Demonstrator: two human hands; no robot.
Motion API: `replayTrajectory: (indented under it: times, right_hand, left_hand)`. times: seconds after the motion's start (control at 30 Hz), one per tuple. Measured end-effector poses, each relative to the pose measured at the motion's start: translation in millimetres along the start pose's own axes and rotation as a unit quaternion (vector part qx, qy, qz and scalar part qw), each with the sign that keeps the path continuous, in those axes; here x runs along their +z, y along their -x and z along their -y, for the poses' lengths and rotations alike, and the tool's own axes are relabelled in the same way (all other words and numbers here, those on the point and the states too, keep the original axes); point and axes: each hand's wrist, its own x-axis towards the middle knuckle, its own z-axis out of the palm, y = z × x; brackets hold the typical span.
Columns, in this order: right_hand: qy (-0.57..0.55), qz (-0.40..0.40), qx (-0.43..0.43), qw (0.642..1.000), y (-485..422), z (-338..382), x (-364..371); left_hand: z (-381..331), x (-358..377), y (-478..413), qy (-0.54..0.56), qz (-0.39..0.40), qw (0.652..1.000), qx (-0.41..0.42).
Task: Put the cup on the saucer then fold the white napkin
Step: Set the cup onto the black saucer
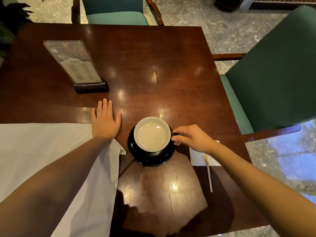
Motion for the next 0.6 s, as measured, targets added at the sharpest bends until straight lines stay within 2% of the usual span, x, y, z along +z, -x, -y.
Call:
replayTrajectory:
  times: [0.6]
  right_hand:
    - [0.075, -0.001, -0.003, 0.997, -1.4, -2.2, 3.0]
  left_hand:
    - [-0.3, -0.1, -0.9, 0.003, 0.011, 1.0, -0.004]
